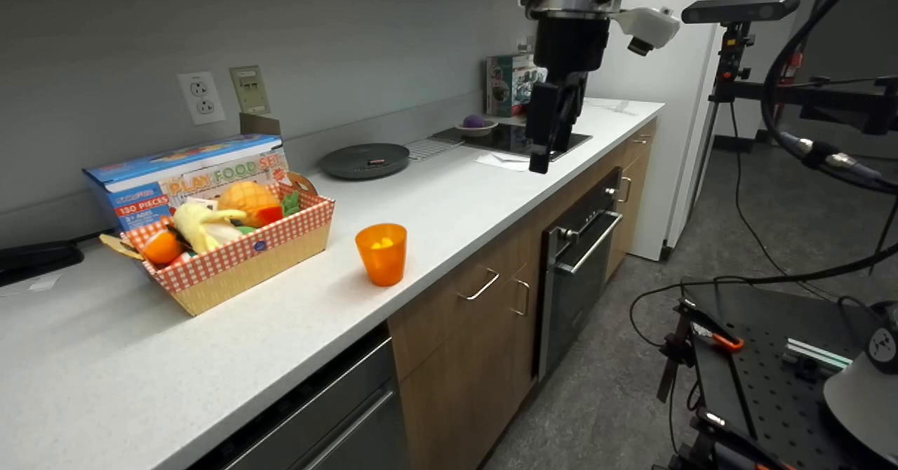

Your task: Open the bottom right drawer

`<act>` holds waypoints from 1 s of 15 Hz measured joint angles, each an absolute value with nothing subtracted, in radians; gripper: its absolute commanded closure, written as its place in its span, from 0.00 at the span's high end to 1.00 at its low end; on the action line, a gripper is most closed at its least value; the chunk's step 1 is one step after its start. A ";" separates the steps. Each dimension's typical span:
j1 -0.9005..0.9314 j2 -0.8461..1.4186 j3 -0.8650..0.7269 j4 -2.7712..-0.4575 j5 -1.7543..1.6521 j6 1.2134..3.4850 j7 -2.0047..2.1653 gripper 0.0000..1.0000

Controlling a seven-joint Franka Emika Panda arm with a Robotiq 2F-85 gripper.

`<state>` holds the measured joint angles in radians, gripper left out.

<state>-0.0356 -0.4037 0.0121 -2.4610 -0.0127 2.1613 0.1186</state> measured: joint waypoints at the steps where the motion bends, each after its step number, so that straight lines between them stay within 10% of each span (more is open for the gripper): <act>1: -0.052 -0.400 0.012 -2.479 -0.024 2.185 0.157 1.00; 15: -0.115 -0.373 0.019 -2.520 -0.074 2.261 0.373 1.00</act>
<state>-0.1151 -0.3733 0.0189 -2.5201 -0.0737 2.2612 0.3734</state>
